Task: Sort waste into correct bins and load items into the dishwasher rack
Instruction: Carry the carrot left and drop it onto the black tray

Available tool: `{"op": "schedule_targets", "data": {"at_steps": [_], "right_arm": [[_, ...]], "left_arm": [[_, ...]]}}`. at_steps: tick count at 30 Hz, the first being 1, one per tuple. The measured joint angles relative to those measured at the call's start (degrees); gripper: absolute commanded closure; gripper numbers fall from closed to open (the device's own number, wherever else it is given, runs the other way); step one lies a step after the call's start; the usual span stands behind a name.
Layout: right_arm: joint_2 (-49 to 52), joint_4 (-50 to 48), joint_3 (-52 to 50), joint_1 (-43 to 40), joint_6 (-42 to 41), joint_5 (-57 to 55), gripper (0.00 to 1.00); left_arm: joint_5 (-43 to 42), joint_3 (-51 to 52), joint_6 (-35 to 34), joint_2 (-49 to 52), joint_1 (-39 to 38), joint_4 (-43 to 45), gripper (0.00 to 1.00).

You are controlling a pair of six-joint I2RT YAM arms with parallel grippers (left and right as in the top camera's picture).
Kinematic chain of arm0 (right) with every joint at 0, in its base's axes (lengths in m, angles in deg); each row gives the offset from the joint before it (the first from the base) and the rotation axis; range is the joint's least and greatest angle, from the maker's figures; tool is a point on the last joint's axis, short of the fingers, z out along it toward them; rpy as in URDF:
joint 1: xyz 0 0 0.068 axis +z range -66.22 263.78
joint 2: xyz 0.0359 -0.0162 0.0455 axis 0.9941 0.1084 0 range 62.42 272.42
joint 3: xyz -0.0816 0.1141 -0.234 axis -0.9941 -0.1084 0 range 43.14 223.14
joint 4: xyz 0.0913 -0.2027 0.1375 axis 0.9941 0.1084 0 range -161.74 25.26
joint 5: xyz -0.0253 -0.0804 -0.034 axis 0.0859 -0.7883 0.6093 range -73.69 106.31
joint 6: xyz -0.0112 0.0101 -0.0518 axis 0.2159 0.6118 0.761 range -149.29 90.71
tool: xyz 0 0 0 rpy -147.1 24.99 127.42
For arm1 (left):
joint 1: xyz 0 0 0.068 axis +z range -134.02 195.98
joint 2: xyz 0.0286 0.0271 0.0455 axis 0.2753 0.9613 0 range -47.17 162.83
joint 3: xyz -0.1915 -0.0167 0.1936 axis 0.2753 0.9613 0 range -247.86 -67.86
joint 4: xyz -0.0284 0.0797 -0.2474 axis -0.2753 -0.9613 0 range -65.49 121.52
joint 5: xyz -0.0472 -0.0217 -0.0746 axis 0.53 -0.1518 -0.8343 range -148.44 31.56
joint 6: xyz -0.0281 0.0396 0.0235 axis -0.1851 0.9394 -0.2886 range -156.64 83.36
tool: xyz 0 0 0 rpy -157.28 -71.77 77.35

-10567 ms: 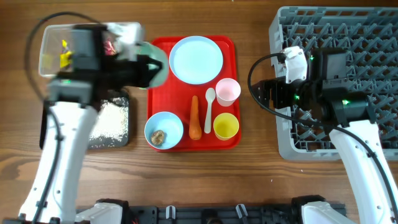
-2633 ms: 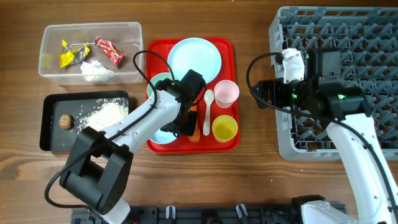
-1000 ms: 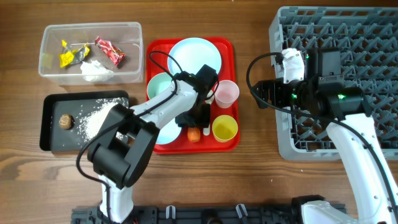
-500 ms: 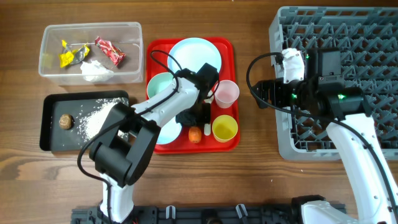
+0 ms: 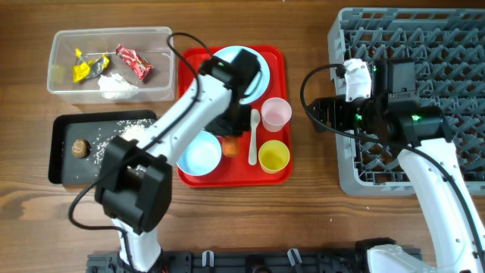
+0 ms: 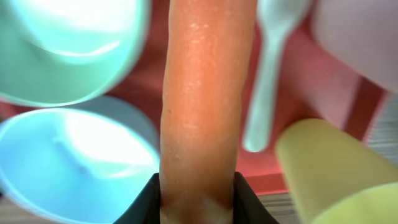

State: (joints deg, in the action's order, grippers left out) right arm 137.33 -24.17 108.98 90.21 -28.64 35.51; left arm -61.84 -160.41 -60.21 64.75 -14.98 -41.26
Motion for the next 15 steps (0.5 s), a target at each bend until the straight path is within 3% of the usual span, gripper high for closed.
{"op": "schedule_targets", "data": {"at_steps": [15], "right_arm": [[0.0,0.0,0.0,0.0,0.0,0.0,0.00]], "left_arm": [[9.4,-0.1,3.0,-1.2,24.9,-5.5,0.91]]}}
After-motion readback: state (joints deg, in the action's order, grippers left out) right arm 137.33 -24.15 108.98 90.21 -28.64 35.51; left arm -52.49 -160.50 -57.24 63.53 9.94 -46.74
